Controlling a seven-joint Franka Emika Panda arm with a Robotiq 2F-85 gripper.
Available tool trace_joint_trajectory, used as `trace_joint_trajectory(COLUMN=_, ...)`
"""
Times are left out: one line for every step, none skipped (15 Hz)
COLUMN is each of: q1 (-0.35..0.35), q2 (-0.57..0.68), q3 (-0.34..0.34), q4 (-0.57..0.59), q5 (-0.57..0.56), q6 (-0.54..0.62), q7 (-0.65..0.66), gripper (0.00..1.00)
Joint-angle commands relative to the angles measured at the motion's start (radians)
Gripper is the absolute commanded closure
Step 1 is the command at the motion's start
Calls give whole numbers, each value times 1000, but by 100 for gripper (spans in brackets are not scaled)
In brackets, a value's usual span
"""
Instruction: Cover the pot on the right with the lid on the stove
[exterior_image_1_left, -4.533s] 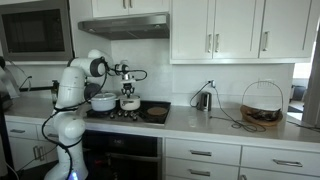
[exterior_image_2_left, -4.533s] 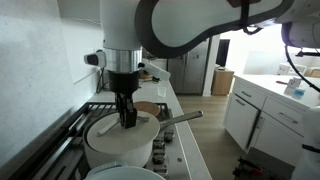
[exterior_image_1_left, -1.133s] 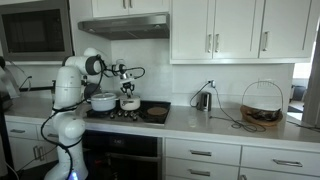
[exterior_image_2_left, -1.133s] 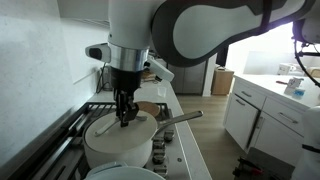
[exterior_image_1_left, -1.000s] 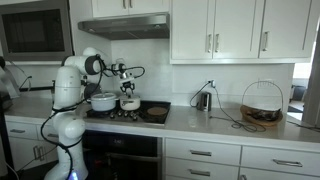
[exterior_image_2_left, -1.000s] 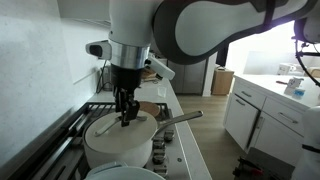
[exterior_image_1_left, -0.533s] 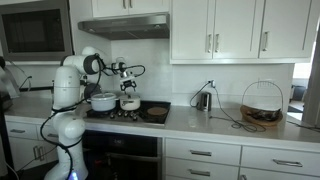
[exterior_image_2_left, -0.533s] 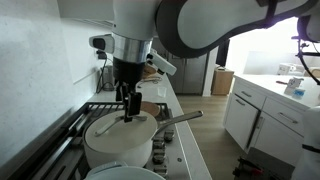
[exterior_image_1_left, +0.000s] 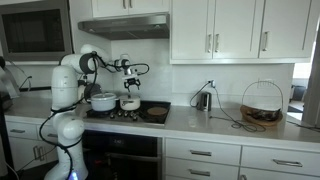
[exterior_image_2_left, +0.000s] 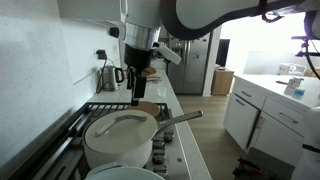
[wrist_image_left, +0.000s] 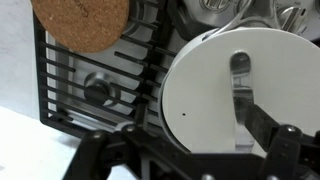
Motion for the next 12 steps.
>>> trace_joint_trajectory(q1=-24, q2=-57, q3=-23, q4=-2, q5=44, q6=-72, q7=62, gripper=0)
trace_joint_trajectory(q1=-31, q2=-69, q3=-30, q4=-4, q5=51, q6=-87, q7=80, gripper=0)
trace_joint_trajectory(q1=-36, q2=-79, q3=-36, q4=-4, q5=60, q6=-102, q7=97, gripper=0)
trace_joint_trajectory(q1=-42, q2=-88, q3=-42, q4=-1, q5=71, q6=-128, q7=110, gripper=0)
trace_joint_trajectory(q1=-46, q2=-99, q3=-47, q4=-3, q5=75, q6=-145, q7=122, gripper=0)
trace_joint_trajectory(q1=-51, q2=-111, q3=-51, q4=-10, q5=79, q6=-154, q7=134, gripper=0)
trace_joint_trajectory(q1=-55, q2=-122, q3=-56, q4=-13, q5=86, q6=-168, q7=145, gripper=0)
trace_joint_trajectory(q1=-58, q2=-129, q3=-62, q4=-11, q5=91, q6=-186, q7=164, gripper=0)
trace_joint_trajectory(q1=-62, q2=-136, q3=-67, q4=-8, q5=100, q6=-215, q7=179, gripper=0)
trace_joint_trajectory(q1=-66, q2=-144, q3=-72, q4=-11, q5=111, q6=-231, q7=190, gripper=0)
trace_joint_trajectory(q1=-72, q2=-155, q3=-77, q4=-18, q5=122, q6=-241, q7=200, gripper=0)
trace_joint_trajectory(q1=-63, q2=-118, q3=-67, q4=4, q5=89, q6=-212, q7=174, gripper=0)
